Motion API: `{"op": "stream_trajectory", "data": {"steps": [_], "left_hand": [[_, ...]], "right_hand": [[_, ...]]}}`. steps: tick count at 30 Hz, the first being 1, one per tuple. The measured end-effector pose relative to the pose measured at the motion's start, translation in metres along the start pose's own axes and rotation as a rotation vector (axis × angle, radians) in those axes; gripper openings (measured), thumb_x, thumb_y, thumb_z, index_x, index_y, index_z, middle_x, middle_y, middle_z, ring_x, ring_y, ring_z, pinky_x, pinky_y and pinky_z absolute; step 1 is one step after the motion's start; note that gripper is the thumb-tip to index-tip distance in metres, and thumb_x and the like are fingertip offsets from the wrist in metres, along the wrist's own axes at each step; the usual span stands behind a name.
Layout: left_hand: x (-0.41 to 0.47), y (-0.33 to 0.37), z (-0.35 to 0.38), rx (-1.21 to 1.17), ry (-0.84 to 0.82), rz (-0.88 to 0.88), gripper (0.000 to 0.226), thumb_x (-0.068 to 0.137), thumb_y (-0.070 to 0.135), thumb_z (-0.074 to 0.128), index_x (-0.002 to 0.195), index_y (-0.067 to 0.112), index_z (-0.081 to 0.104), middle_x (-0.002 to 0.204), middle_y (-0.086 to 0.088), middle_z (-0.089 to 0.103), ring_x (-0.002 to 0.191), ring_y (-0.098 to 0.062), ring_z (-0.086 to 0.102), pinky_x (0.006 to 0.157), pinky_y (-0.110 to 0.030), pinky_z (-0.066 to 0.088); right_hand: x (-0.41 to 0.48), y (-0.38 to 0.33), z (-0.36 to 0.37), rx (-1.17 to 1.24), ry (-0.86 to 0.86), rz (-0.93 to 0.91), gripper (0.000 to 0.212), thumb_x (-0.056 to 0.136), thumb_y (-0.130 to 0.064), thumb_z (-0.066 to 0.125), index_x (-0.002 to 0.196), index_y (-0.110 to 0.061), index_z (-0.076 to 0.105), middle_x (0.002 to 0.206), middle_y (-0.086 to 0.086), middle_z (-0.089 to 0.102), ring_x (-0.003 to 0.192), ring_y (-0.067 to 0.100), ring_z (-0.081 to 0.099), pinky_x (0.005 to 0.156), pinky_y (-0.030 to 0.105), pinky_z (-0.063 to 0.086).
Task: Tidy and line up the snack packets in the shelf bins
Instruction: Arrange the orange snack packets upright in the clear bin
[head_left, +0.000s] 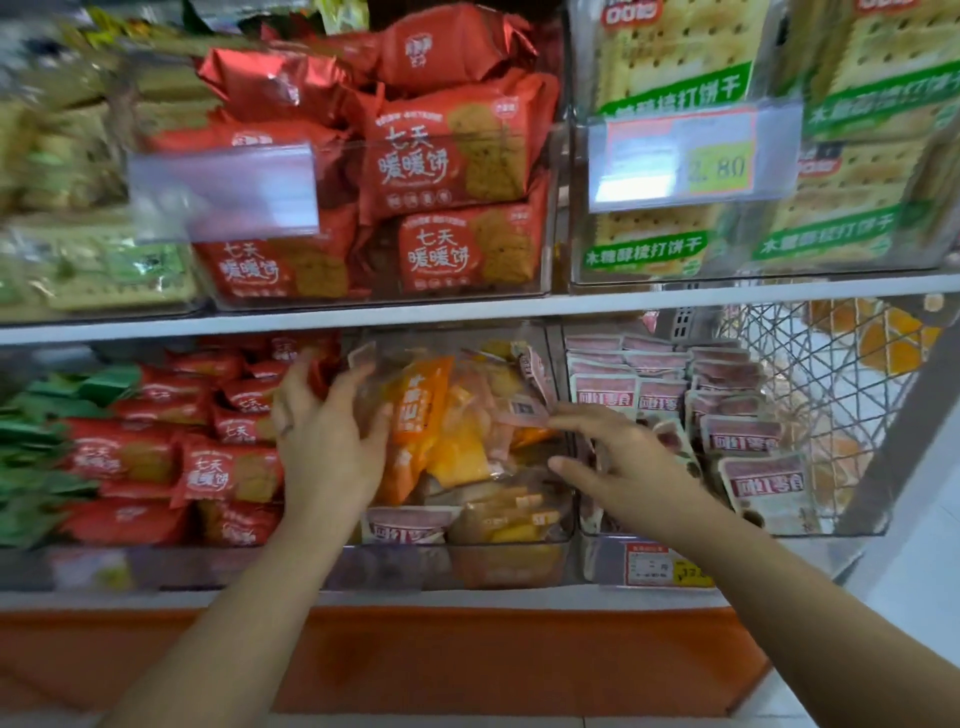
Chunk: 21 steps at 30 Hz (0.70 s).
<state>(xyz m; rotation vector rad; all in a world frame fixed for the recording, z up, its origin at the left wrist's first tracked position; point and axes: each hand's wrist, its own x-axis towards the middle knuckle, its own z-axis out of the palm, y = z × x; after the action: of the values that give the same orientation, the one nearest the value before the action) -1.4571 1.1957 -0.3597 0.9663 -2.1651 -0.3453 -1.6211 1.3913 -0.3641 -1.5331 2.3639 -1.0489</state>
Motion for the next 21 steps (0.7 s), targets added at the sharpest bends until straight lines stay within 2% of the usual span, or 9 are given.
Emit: {"op": "stream_trajectory", "data": {"steps": [2,3,6,8,10,12,14,17,21], "left_hand": [[-0.005,0.002,0.002,0.042,-0.162,0.22,0.049,0.092,0.056,0.042,0.135,0.034,0.049,0.152,-0.006,0.028,0.139,-0.035,0.023,0.113,-0.054,0.021],[-0.006,0.002,0.005,0.078,-0.297,0.286,0.063,0.088,0.069,0.023,0.142,0.039,0.037,0.156,0.001,0.022,0.142,-0.029,0.02,0.115,-0.055,0.017],[-0.005,-0.005,0.013,0.307,-0.5,0.278,0.08,0.072,0.073,-0.01,0.147,0.046,-0.004,0.159,0.012,-0.006,0.146,-0.015,0.0,0.118,-0.049,0.002],[0.0,-0.006,0.016,0.337,-0.52,0.253,0.078,0.073,0.075,-0.013,0.145,0.046,-0.012,0.158,0.013,-0.013,0.146,-0.014,-0.005,0.117,-0.05,-0.002],[0.006,-0.002,0.018,0.342,-0.565,0.231,0.075,0.076,0.077,-0.011,0.144,0.046,-0.016,0.157,0.013,-0.017,0.146,-0.016,-0.009,0.117,-0.051,-0.003],[0.011,0.003,0.021,0.352,-0.614,0.195,0.077,0.074,0.072,-0.005,0.145,0.044,-0.017,0.157,0.011,-0.019,0.146,-0.017,-0.011,0.117,-0.052,-0.003],[0.014,0.007,0.021,0.345,-0.626,0.177,0.077,0.076,0.071,-0.001,0.145,0.043,-0.016,0.157,0.009,-0.018,0.146,-0.021,-0.01,0.117,-0.052,-0.003],[0.011,0.008,0.017,0.285,-0.477,0.226,0.078,0.083,0.076,0.004,0.15,0.037,-0.001,0.158,0.005,-0.002,0.145,-0.025,0.003,0.117,-0.051,0.001],[-0.001,0.02,0.014,0.23,-0.323,0.357,0.074,0.084,0.066,0.011,0.146,0.03,0.026,0.151,0.003,0.022,0.139,-0.026,0.023,0.115,-0.051,0.014]], "right_hand": [[0.0,0.001,0.004,-0.011,-0.02,-0.017,0.038,0.09,-0.03,0.06,0.127,-0.032,0.055,0.143,-0.014,0.038,0.132,0.003,0.033,0.105,0.016,0.023],[0.0,0.003,0.003,-0.003,-0.028,-0.015,0.036,0.09,-0.029,0.06,0.126,-0.033,0.055,0.141,-0.016,0.037,0.13,0.0,0.032,0.104,0.014,0.022],[-0.004,0.01,-0.007,0.023,0.017,0.007,0.035,0.09,-0.029,0.059,0.124,-0.036,0.055,0.135,-0.019,0.038,0.125,0.0,0.036,0.103,0.018,0.03],[-0.005,0.021,-0.019,0.036,0.11,0.077,0.033,0.09,-0.028,0.059,0.123,-0.033,0.056,0.137,-0.013,0.043,0.113,0.006,0.05,0.084,0.013,0.045],[-0.006,0.036,-0.033,-0.021,0.159,0.187,0.035,0.091,-0.026,0.059,0.125,-0.029,0.055,0.135,-0.005,0.051,0.095,0.014,0.06,0.064,0.012,0.045],[-0.006,0.052,-0.042,-0.13,0.115,0.289,0.04,0.09,-0.027,0.06,0.129,-0.026,0.052,0.131,0.003,0.056,0.093,0.024,0.062,0.068,0.024,0.044],[-0.005,0.065,-0.046,-0.228,-0.019,0.32,0.051,0.087,-0.028,0.063,0.135,-0.023,0.046,0.132,0.006,0.055,0.102,0.023,0.058,0.08,0.025,0.041],[-0.002,0.071,-0.043,-0.245,-0.217,0.318,0.072,0.081,-0.042,0.068,0.141,-0.021,0.036,0.13,0.003,0.053,0.104,0.014,0.05,0.087,0.022,0.039],[0.01,0.071,-0.034,-0.189,-0.233,0.323,0.088,0.07,-0.056,0.073,0.142,-0.028,0.032,0.12,-0.012,0.054,0.123,0.015,0.042,0.102,0.03,0.036]]}}
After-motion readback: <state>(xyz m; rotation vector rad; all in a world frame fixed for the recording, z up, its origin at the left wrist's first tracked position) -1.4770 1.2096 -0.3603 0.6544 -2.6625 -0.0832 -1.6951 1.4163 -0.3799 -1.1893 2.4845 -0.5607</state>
